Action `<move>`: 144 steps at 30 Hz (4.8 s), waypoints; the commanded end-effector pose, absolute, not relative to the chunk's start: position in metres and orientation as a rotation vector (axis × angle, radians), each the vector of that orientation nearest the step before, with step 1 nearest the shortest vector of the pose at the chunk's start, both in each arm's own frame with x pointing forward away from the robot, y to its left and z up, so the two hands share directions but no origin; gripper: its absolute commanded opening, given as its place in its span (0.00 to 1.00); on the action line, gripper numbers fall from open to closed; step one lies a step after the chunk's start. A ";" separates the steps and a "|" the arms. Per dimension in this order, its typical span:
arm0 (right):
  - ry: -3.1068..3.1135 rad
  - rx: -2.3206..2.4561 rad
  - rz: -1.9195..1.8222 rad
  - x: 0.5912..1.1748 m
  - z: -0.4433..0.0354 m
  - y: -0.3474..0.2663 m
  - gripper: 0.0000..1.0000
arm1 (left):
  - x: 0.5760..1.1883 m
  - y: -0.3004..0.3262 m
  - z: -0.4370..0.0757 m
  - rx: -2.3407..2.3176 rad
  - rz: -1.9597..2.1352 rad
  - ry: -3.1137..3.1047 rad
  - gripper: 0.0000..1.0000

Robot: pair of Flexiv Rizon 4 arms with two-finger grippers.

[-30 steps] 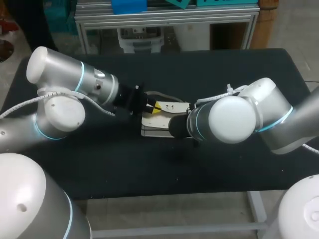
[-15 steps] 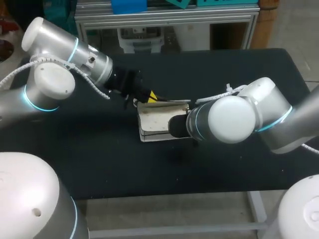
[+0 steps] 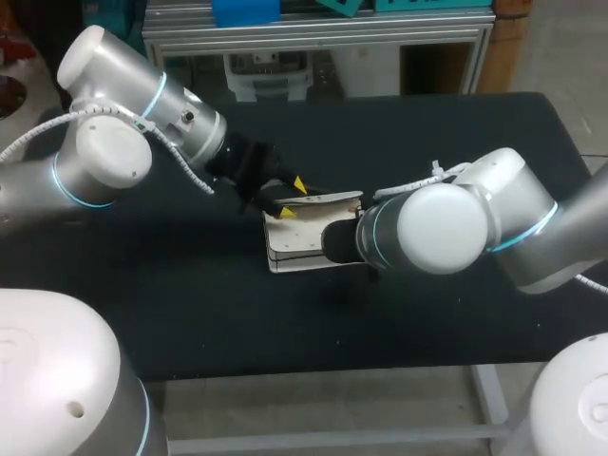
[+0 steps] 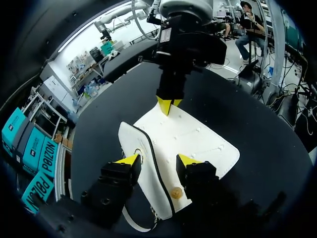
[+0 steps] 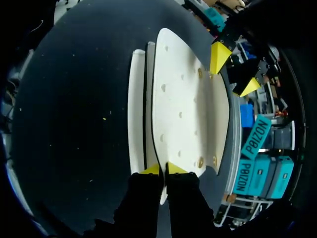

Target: Pick up the bag, open it, inspect its contents, close it, and place it on the opposite side

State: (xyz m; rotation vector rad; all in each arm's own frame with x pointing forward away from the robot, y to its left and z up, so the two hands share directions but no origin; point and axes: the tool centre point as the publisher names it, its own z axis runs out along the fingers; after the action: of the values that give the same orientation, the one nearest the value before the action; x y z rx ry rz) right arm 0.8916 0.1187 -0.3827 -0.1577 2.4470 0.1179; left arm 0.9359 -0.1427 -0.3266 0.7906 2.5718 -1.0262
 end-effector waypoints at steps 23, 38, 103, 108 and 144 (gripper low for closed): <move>2.439 -0.158 0.125 0.891 -0.387 0.117 0.00 | 0.969 -0.161 -0.353 0.608 -0.910 2.497 0.40; 2.439 -0.158 0.125 0.891 -0.387 0.117 0.00 | 0.995 -0.159 -0.357 0.538 -0.921 2.593 0.35; 2.227 -0.231 0.258 0.876 -0.269 0.114 0.00 | 1.005 -0.141 -0.252 0.074 -1.162 2.731 0.00; 2.214 -0.238 0.251 0.883 -0.262 0.111 0.00 | 1.005 -0.141 -0.252 0.074 -1.162 2.731 0.00; 2.210 -0.276 0.196 0.966 -0.279 0.144 0.00 | 0.975 -0.154 -0.236 -0.113 -1.188 2.586 0.00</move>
State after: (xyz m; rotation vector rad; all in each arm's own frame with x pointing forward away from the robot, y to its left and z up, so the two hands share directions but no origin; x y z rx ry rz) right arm 0.9562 0.1382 -0.2657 -0.2815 2.2510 0.1804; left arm 0.9730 -0.1558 -0.2342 -0.1211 2.5931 -1.1677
